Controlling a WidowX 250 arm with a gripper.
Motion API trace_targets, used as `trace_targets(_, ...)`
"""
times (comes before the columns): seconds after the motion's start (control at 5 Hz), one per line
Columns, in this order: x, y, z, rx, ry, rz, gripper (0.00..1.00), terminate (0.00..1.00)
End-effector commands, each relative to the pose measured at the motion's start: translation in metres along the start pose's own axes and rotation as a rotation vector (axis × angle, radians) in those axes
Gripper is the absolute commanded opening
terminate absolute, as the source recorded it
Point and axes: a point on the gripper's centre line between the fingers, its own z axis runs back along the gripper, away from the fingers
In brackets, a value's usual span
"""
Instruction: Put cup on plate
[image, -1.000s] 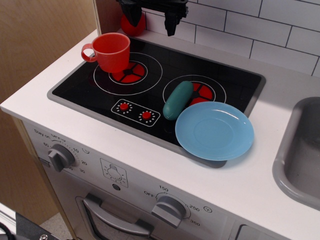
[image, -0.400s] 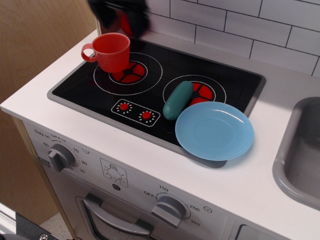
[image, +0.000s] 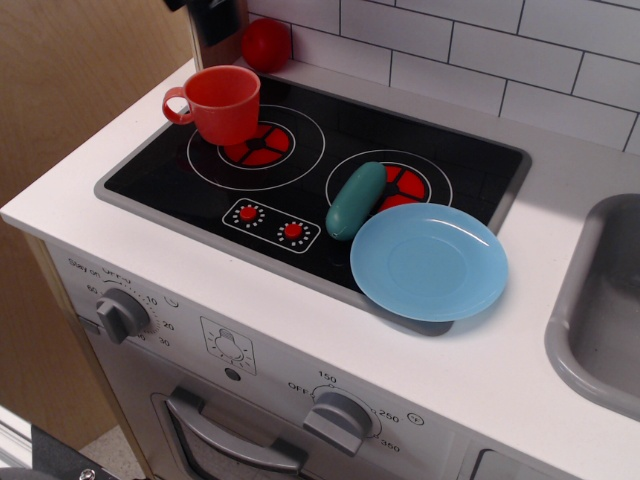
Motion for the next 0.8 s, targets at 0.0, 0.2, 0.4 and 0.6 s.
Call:
trace_targets(0.0,-0.006,0.034,-0.005,-0.003,0.009,-0.193,1.0,0.0)
trace_targets(0.2,-0.013,0.039,-0.021,-0.02,0.058,-0.202,1.0,0.0)
trace_targets(0.4,-0.015,0.042,-0.039,0.003,0.078,-0.212,1.0,0.0)
trace_targets(0.6,-0.013,0.038,-0.053,-0.006,0.085,-0.22,1.0,0.0)
